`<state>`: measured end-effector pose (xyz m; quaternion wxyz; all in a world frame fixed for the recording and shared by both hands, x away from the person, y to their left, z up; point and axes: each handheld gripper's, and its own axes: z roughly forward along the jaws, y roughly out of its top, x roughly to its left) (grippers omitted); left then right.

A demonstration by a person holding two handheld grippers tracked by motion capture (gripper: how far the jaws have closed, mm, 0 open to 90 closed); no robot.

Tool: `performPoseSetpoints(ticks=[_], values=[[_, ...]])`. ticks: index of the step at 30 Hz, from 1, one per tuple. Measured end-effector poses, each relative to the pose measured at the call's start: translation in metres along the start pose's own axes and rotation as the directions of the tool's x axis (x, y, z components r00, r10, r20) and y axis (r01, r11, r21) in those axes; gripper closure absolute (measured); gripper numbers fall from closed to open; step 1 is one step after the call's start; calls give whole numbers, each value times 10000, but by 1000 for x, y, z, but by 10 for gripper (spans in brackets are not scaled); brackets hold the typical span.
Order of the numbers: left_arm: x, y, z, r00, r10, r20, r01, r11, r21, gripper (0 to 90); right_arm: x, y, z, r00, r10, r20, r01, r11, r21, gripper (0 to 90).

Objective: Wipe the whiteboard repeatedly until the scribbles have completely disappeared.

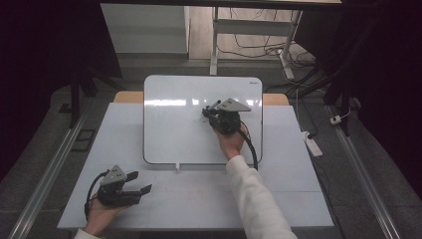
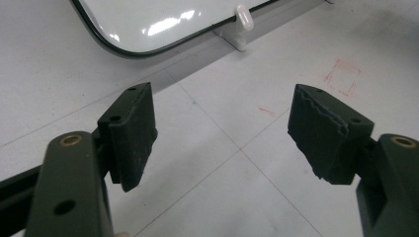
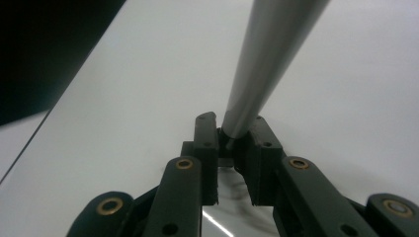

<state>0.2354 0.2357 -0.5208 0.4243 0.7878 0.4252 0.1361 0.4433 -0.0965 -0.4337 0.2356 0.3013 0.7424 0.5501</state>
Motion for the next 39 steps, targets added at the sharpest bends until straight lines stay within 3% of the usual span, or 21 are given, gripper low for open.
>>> performPoseSetpoints(ticks=[2,5,6,7,10,12,15,16,17,19,21,23,25,27,28,30,32,33,35,38,39], values=[[1,0,1,10000,10,9,-10,10000,38,271,4,-3,-1,9999,26,-144,-25,10000,45,773],[1,1,2,10000,31,20,-31,10000,66,271,26,-14,6,9899,-827,-1155,903,9939,628,773],[0,1,2,10000,43,16,-43,10000,57,271,28,-15,6,9877,-1074,-1134,1153,9912,650,772],[0,1,1,10000,52,8,-52,10000,46,271,26,-14,5,9884,-1011,-1132,1091,9918,662,773],[-1,0,0,10000,36,-4,-36,10000,15,271,8,-9,-2,9996,-226,-172,227,9997,69,772],[-1,0,1,10000,14,0,-14,10000,13,271,8,-10,-2,9998,128,-179,-129,9999,-49,772],[1,1,3,10000,4,7,-4,10000,62,271,29,-17,7,9928,-537,-1074,584,9975,408,772],[1,1,3,10000,13,4,-13,10000,68,271,35,-19,9,9900,-797,-1160,860,9950,502,772],[0,1,2,10000,14,-7,-14,10000,53,271,36,-18,10,9897,-930,-1093,986,9940,471,772],[-1,1,1,10000,62,-6,-62,10000,49,271,28,-16,10,9947,-534,-876,555,9982,206,773],[-1,0,1,10000,35,-8,-35,10000,25,271,21,-13,7,9991,-260,-345,258,9997,-60,773],[0,0,1,10000,16,-11,-16,10000,29,271,22,-13,7,9993,-21,-377,17,9999,-105,773],[2,0,1,10000,0,-20,0,10000,43,271,32,-17,10,9934,-518,-1020,542,9983,207,773],[2,0,1,10000,4,-14,-4,10000,50,271,34,-16,12,9885,-982,-1149,1033,9939,388,773],[1,0,1,10000,12,-14,-12,10000,36,271,31,-15,11,9905,-868,-1067,906,9954,315,773],[0,0,0,10000,1,-20,-1,10000,9,271,15,-8,6,9983,-494,-299,492,9988,-69,773],[0,0,0,10000,1,-9,-1,10000,-6,271,-2,-1,0,9993,-93,364,108,9991,-403,773],[1,0,0,10000,8,-18,-8,10000,9,271,-8,2,-2,9988,111,478,-87,9986,-515,773],[2,0,1,10000,-7,-26,7,10000,23,271,-8,1,-2,9990,176,403,-156,9986,-512,773],[2,0,1,10000,-27,-26,27,10000,24,271,7,-5,5,9969,-552,-560,550,9985,-47,773],[2,0,1,10000,-23,-32,23,10000,13,271,10,-5,5,9952,-861,-466,863,9963,26,773]])
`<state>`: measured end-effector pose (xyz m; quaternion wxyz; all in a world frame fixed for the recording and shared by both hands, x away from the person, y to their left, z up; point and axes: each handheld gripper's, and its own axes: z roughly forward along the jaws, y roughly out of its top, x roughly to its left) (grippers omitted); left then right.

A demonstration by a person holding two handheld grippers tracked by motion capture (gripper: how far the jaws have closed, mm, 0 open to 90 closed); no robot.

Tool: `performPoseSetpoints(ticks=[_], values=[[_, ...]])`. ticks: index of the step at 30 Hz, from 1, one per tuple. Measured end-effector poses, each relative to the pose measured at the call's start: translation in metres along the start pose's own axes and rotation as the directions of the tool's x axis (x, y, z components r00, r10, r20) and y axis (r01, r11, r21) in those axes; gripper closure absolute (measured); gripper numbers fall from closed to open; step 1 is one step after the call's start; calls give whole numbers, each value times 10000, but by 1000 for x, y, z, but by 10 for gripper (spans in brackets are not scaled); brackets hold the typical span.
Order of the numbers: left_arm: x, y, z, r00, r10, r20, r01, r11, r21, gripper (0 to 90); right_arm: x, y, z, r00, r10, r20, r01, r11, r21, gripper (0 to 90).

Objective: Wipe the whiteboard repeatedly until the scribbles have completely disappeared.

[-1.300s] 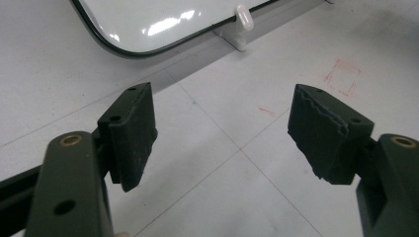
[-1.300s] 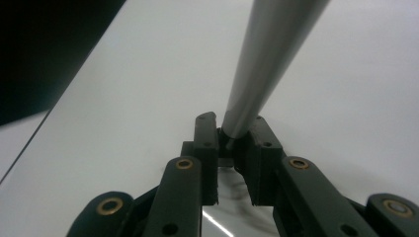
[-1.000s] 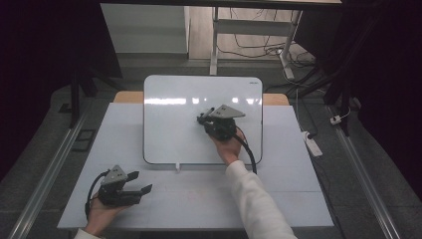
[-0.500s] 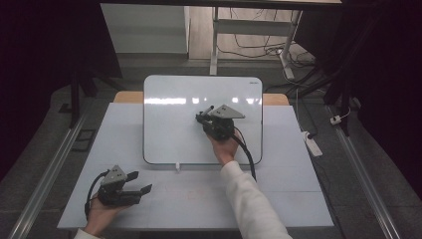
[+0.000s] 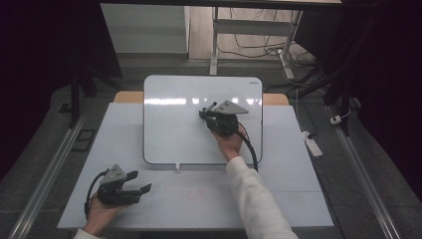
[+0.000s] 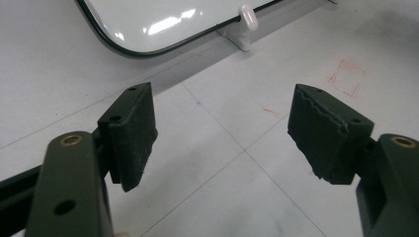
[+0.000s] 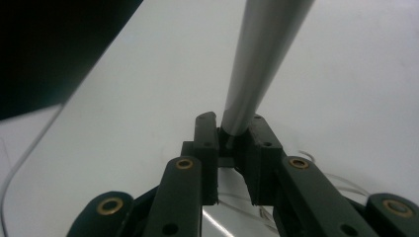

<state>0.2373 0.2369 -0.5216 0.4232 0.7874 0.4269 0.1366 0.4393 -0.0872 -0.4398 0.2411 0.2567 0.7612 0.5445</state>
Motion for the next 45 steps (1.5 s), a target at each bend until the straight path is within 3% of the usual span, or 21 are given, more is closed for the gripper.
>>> performPoseSetpoints(ticks=[2,5,7,11,13,15,16,18,20,22,24,25,27,30,31,33,35,37,40,42,45], values=[[-1,-1,-1,10000,19,-7,-19,10000,-17,272,-9,3,-3,9988,326,354,-319,9993,-193,773],[-1,-1,-2,10000,15,0,-15,10000,-27,271,-28,7,-12,9858,1172,1206,-1093,9915,-703,773],[1,-1,-1,10000,-4,-8,4,10000,-5,271,-25,6,-13,9874,1068,1172,-995,9928,-661,773],[1,-1,-2,10000,9,-23,-9,10000,-14,272,-14,3,-9,9981,139,597,-132,9998,-115,773],[0,-1,-2,10000,16,-32,-16,10000,-28,272,-25,4,-16,9911,709,1125,-666,9969,-415,773],[-1,-1,-2,10000,27,-23,-27,10000,-28,272,-31,2,-20,9870,1134,1135,-1070,9924,-610,773],[0,-1,-2,10000,29,-27,-29,10000,-14,272,-27,1,-20,9898,959,1058,-917,9948,-439,773],[0,0,0,10000,14,-21,-14,10000,26,272,-12,-4,-14,9993,331,189,-332,9994,24,773],[0,0,0,10000,45,-23,-45,10000,20,272,-3,-6,-12,9991,-422,-8,422,9984,363,773],[-1,-1,-1,10000,53,-24,-53,10000,11,272,-14,-4,-17,9995,74,301,-77,9999,110,773],[-2,-1,-1,10000,36,-33,-36,10000,-9,272,-29,-1,-24,9901,852,1112,-819,9961,-338,773],[-2,-1,-1,10000,33,-14,-33,10000,-15,272,-33,-1,-26,9876,1147,1076,-1098,9927,-498,773],[-1,0,0,10000,31,-20,-31,10000,19,272,-25,-4,-23,9924,912,830,-887,9955,-335,773],[0,0,1,10000,25,-20,-25,10000,45,272,2,-14,-13,9994,-10,-343,19,9996,271,773],[0,0,0,10000,26,-22,-26,10000,28,272,6,-15,-12,9992,-249,-312,258,9992,312,773],[-2,-1,0,10000,38,-36,-38,10000,21,272,-1,-13,-14,9999,99,-141,-96,9998,173,773],[-2,-1,-1,10000,39,-41,-39,10000,-5,272,-11,-11,-20,9959,547,726,-536,9984,-169,773],[-2,-1,0,10000,41,-34,-41,10000,14,272,-10,-12,-22,9933,816,816,-792,9963,-320,773],[-1,0,1,10000,37,-39,-36,10000,44,272,9,-19,-14,9998,195,-50,-195,9998,79,773],[-1,0,0,10000,44,-40,-44,10000,27,272,11,-20,-14,10000,-72,-43,72,9999,149,773],[-2,-1,-1,10000,39,-52,-39,10000,23,272,-4,-17,-20,9956,610,707,-592,9979,-275,773]])
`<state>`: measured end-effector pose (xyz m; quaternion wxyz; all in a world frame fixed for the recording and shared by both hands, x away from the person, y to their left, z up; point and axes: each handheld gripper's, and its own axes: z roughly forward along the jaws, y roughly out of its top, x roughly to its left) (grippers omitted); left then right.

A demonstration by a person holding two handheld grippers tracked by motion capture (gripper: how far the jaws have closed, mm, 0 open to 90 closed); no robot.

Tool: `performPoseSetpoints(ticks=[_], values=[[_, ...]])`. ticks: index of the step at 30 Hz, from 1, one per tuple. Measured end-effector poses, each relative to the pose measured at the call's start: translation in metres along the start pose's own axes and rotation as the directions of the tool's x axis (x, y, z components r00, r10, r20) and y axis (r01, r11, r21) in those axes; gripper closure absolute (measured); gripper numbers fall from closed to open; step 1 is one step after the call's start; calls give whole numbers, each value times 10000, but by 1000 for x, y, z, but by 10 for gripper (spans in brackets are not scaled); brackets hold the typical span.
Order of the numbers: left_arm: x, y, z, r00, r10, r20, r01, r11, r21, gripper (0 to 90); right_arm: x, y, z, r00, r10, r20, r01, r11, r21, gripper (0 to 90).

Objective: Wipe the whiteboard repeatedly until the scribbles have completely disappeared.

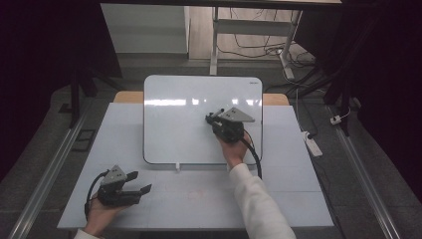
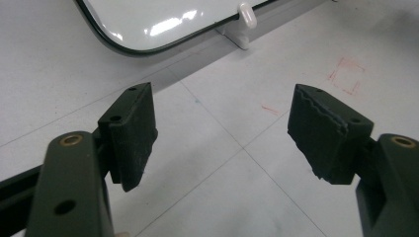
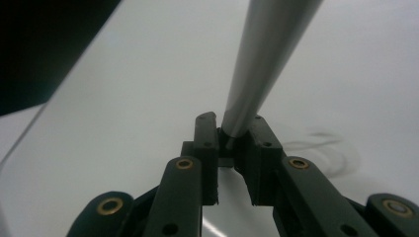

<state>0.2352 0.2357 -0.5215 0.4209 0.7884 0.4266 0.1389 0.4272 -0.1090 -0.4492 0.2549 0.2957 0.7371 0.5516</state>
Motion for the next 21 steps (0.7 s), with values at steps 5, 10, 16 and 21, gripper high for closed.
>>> performPoseSetpoints(ticks=[5,10,16,21], values=[[1,1,1,10000,-9,1,9,10000,11,272,10,2,8,9982,-269,-543,280,9994,192,773],[1,0,0,10000,-8,-17,8,10000,-8,272,3,8,9,9992,-344,-218,348,9992,174,773],[2,0,1,10000,2,5,-2,10000,10,272,11,4,10,9966,-441,-689,466,9983,347,773],[0,0,-1,10000,11,-32,-11,10000,-39,272,-1,2,2,9999,48,-136,-48,10000,52,773]])
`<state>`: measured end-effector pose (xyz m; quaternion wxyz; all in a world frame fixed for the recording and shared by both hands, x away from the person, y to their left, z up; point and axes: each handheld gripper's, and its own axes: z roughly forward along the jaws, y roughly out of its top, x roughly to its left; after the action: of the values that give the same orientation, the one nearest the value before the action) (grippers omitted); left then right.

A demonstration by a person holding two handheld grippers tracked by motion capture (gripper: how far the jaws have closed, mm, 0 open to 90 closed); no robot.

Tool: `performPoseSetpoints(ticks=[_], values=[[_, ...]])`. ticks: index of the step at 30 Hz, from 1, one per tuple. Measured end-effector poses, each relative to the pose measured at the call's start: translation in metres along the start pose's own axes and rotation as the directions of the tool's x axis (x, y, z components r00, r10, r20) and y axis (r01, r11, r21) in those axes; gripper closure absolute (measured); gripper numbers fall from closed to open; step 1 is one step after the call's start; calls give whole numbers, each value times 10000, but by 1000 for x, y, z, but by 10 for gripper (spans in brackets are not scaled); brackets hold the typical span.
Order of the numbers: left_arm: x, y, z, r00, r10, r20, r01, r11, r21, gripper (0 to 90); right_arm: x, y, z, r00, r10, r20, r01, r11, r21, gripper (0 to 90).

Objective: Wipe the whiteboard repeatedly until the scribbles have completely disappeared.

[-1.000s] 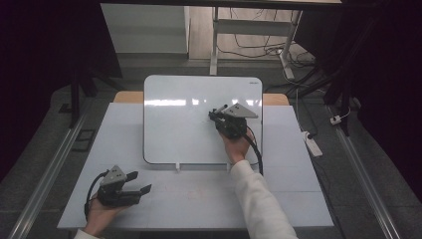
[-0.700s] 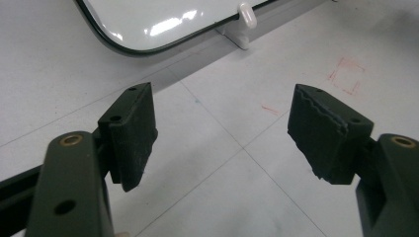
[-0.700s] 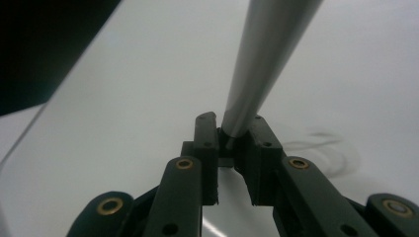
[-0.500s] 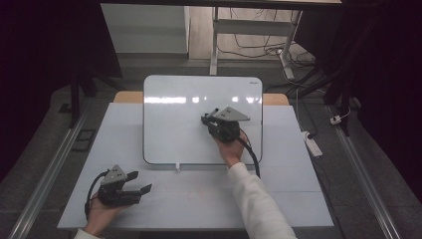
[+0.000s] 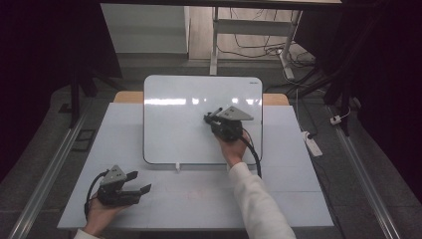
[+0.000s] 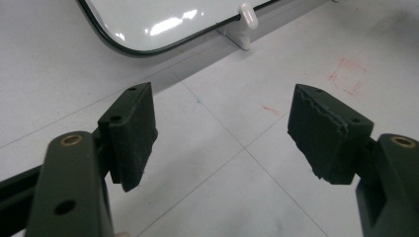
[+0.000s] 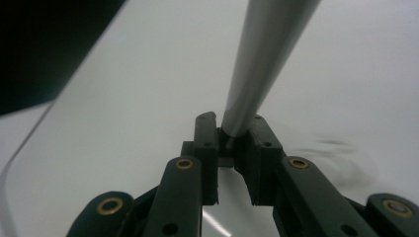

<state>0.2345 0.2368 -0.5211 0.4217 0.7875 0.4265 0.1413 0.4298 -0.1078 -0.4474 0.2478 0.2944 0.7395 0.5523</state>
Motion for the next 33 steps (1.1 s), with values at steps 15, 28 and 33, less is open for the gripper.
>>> performPoseSetpoints(ticks=[15,28,33], values=[[1,0,2,10000,-18,-6,18,10000,44,272,-23,-8,-24,9896,1000,1038,-929,9931,-713,773],[2,0,2,10000,-51,-24,51,10000,37,272,-15,-14,-27,9916,590,1150,-527,9970,-567,773],[-1,0,2,10000,7,0,-7,10000,70,272,-17,-11,-24,9954,157,948,-124,9993,-356,773]])
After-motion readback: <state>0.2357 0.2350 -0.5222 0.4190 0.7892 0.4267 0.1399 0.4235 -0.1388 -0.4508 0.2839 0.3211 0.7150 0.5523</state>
